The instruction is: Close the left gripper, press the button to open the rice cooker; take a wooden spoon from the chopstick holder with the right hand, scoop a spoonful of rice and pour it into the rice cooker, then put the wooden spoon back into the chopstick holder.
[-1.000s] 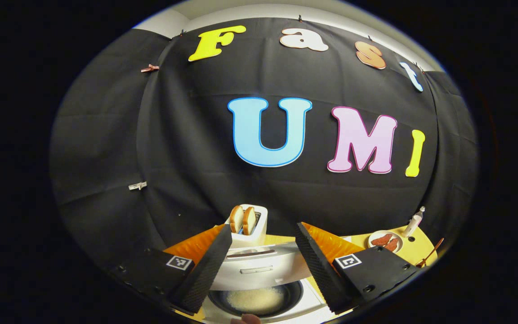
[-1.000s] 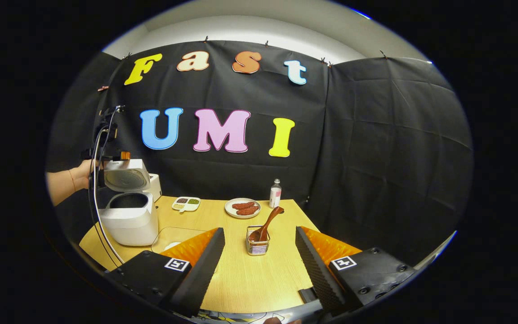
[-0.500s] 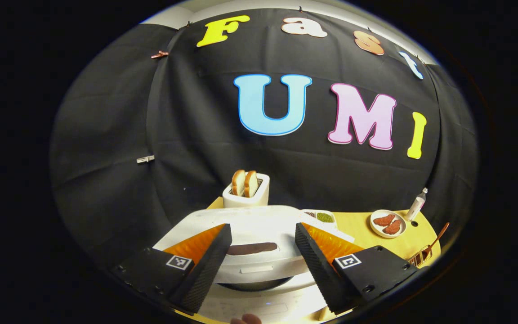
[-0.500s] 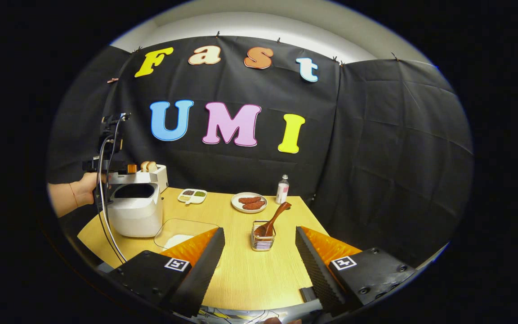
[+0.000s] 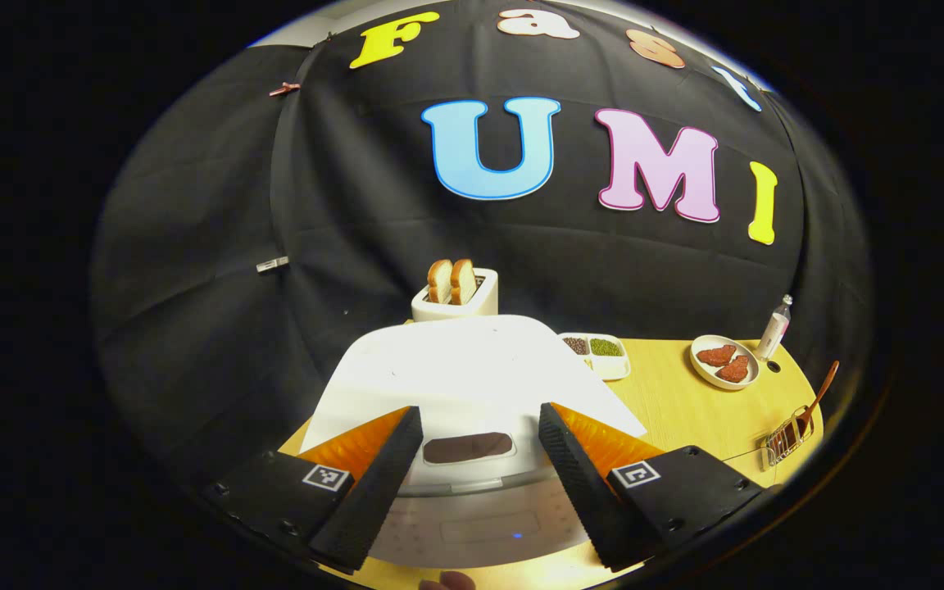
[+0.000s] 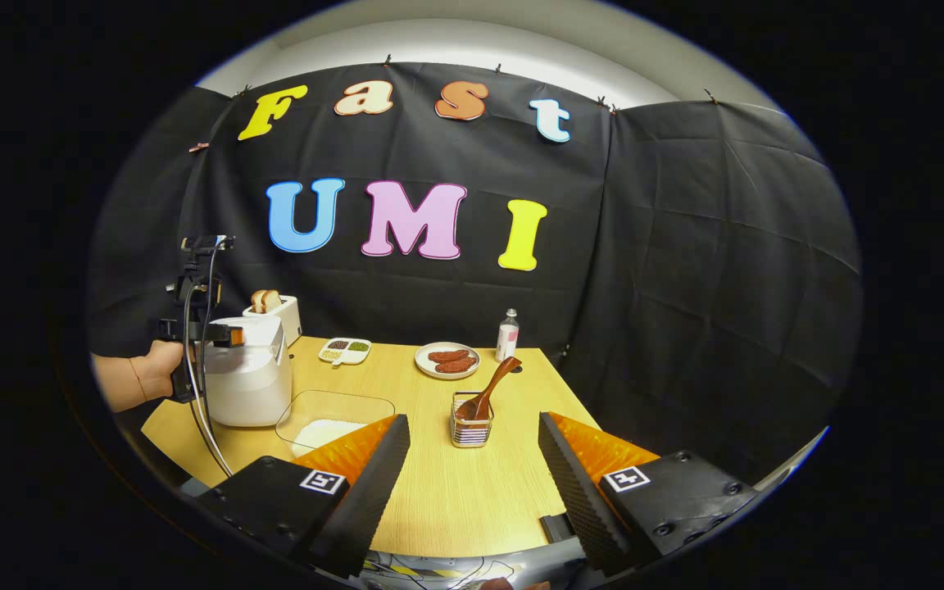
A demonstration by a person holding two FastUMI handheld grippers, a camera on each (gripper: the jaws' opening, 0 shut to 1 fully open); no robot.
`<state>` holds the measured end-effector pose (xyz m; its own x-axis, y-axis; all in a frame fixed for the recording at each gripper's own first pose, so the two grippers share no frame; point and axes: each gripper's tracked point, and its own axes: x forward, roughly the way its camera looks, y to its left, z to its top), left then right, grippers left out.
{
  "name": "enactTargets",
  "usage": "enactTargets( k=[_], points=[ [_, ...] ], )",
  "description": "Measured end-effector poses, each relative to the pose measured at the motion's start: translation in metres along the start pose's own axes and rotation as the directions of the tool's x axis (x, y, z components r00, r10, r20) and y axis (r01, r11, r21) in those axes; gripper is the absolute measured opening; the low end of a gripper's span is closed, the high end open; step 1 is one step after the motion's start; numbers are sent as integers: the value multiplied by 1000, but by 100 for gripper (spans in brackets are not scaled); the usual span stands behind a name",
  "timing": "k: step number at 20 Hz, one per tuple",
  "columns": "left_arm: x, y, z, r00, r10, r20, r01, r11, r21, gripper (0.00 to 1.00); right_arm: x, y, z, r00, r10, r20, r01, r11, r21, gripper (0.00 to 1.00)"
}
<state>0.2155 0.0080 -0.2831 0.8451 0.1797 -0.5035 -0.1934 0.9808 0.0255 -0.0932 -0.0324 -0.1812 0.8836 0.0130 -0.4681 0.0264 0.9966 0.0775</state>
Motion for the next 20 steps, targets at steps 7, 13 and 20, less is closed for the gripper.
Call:
enactTargets(
  k=[7,13,20],
  points=[
    [-3,5,-17,999,29,-18,-29,999,-26,100,-2,-5,-9,1000,-1,-19,1,1000,26,98],
    [-3,3,-21,999,24,21,-24,1000,10,100,2,-4,-14,999,7,-33,-6,1000,24,98],
    [-2,3,-7,999,-40,19,40,999,30,100,-1,-8,-4,1000,12,-8,-11,999,31,98]
  ],
)
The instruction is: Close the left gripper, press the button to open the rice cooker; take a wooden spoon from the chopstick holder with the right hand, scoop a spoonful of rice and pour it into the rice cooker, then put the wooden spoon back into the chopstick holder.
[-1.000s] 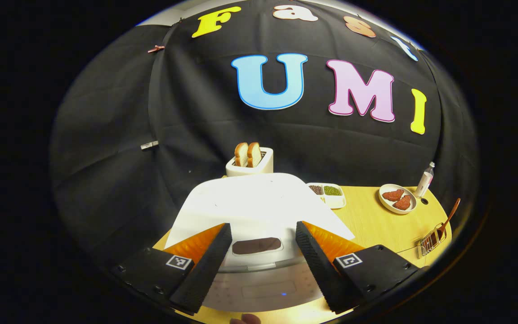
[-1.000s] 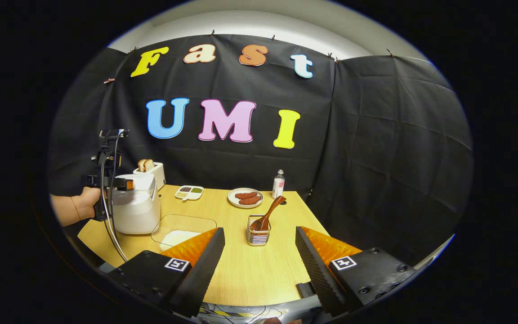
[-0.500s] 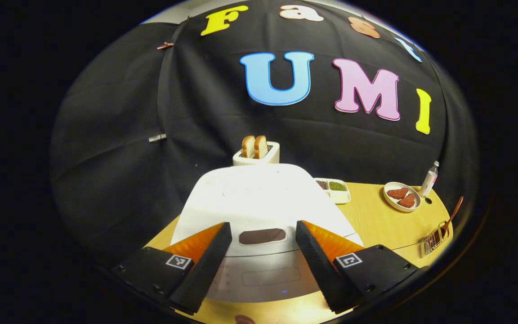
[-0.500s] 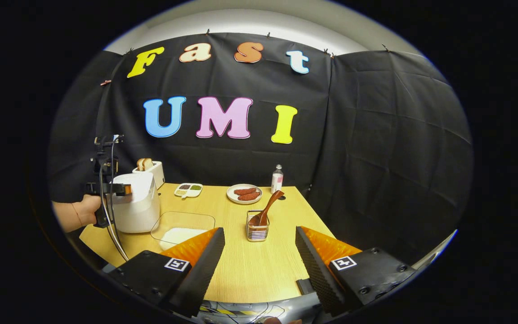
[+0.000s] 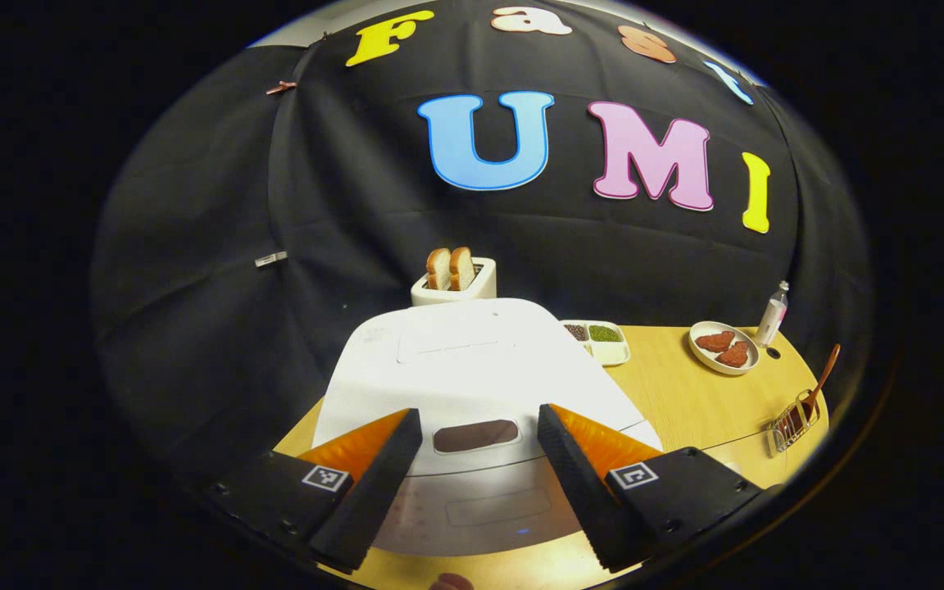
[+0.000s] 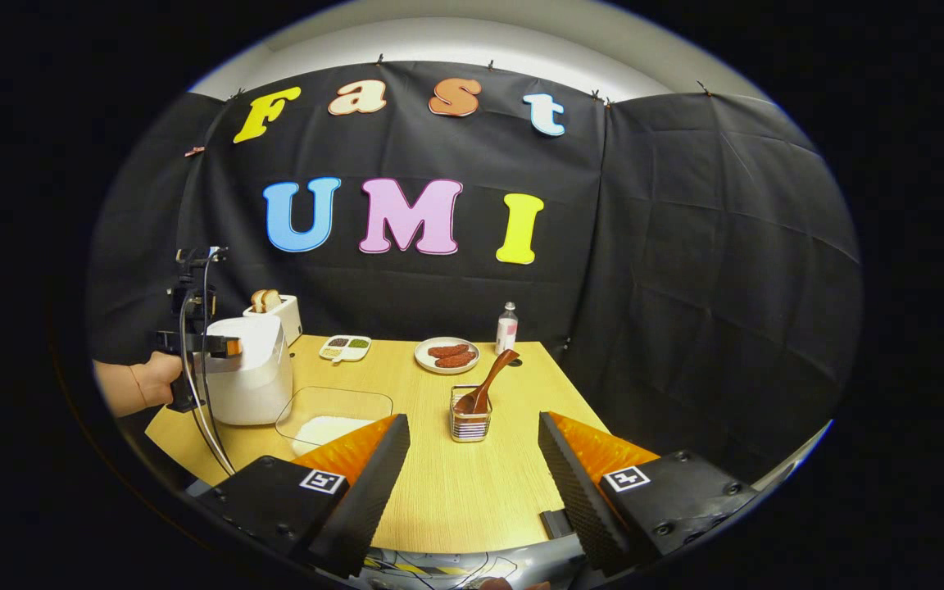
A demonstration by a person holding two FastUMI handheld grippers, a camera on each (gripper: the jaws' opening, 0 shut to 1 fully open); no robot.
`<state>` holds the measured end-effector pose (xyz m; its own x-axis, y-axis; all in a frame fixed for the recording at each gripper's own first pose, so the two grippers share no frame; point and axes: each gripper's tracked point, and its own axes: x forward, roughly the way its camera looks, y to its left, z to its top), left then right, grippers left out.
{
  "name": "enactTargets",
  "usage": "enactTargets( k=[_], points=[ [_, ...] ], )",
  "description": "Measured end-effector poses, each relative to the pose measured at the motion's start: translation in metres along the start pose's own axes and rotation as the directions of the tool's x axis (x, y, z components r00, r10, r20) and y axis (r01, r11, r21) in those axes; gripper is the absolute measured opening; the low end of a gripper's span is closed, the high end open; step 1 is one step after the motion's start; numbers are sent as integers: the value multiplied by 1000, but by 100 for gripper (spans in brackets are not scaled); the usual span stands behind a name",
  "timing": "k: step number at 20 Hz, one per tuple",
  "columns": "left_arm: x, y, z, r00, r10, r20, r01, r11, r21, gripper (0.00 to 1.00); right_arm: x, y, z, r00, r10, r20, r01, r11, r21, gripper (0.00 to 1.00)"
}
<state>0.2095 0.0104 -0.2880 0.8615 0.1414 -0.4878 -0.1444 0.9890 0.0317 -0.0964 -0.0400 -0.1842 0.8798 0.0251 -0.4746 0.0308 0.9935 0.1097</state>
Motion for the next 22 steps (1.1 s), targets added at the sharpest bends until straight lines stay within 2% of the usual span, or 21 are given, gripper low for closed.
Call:
enactTargets(
  k=[3,6,14,22],
  points=[
    [-9,12,14,999,3,47,-3,1000,6,96,-3,0,4,1000,10,10,-10,1000,12,98],
    [-34,14,40,993,-25,119,25,1000,5,96,-4,0,14,999,20,32,-20,1000,4,98],
    [-124,19,94,953,-116,281,113,993,26,96,-8,7,64,990,41,132,-38,999,-21,98],
    [-224,39,101,919,-172,356,181,983,9,98,-18,24,125,962,83,260,-76,996,-35,98]
  ],
)
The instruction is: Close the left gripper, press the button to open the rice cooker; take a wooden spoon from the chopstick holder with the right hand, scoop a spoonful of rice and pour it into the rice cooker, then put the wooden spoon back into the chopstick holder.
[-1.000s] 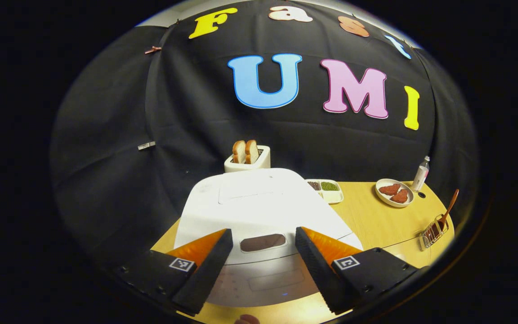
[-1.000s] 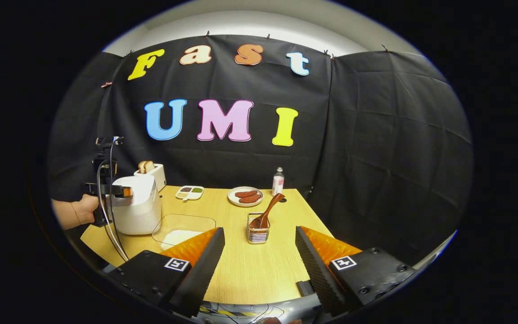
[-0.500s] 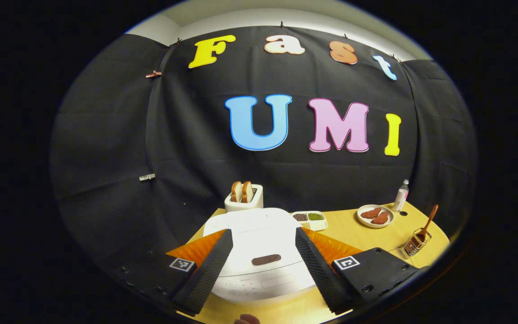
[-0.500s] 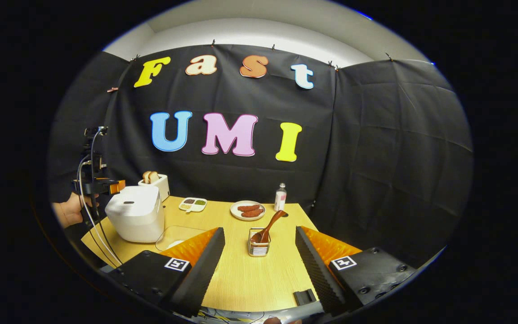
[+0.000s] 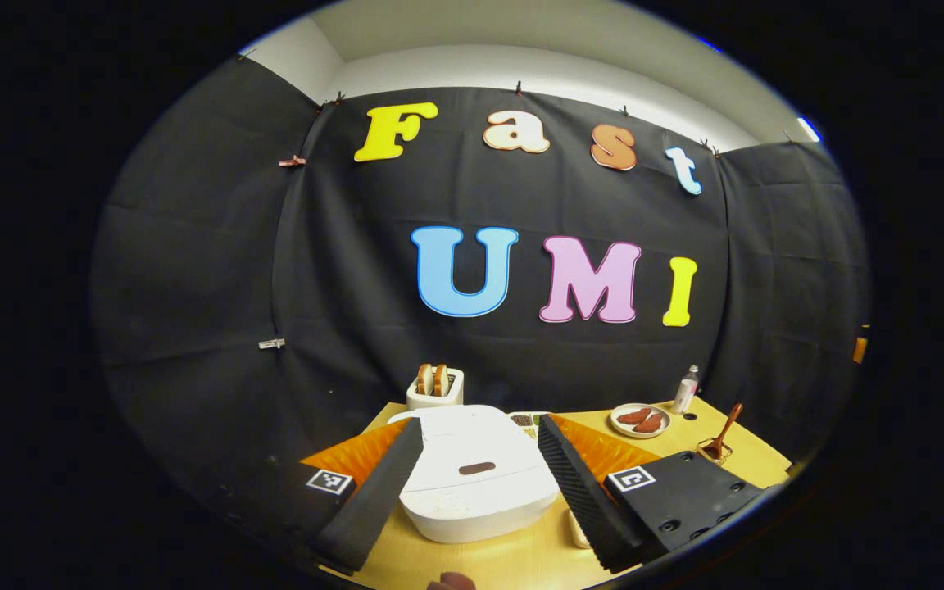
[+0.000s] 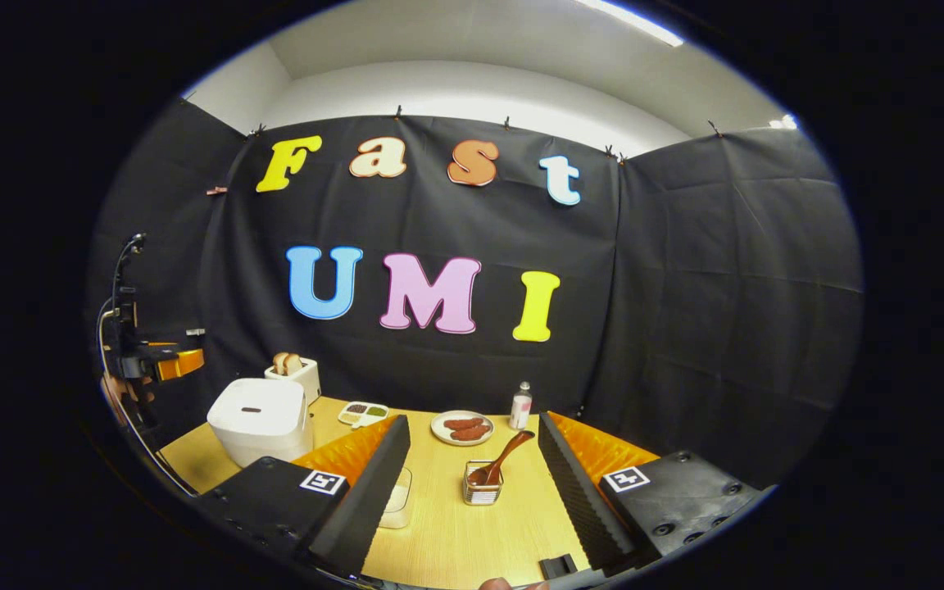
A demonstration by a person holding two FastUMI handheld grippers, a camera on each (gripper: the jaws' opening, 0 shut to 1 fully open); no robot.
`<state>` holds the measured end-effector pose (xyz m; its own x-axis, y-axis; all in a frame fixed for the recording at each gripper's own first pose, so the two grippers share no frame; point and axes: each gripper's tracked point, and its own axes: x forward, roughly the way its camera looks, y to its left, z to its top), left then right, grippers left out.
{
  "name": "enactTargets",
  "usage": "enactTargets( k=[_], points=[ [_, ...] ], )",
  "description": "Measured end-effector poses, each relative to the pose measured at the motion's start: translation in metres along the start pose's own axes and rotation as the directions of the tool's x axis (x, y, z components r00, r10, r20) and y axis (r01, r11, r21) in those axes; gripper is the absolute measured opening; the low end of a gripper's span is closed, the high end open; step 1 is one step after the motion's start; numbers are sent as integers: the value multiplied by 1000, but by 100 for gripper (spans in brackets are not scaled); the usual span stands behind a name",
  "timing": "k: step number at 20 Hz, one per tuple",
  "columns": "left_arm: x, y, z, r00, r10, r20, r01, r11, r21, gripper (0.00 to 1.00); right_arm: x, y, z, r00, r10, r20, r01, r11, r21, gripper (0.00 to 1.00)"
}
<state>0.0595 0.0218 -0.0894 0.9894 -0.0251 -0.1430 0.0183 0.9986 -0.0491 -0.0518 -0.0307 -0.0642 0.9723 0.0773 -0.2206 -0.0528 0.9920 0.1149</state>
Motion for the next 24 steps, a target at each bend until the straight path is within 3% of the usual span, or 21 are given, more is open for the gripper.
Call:
enactTargets(
  k=[3,10,18,24],
  points=[
    [-32,0,10,1000,-19,13,19,999,27,97,5,11,5,1000,28,13,-28,1000,6,98],
    [-87,9,34,999,-14,52,16,1000,-27,97,9,17,26,998,24,61,-24,1000,14,98],
    [-106,12,47,997,0,75,4,999,-52,95,13,17,36,997,25,80,-24,1000,-14,98],
    [-105,3,52,996,0,84,0,1000,7,95,19,27,36,996,44,79,-44,999,1,98]
  ],
)
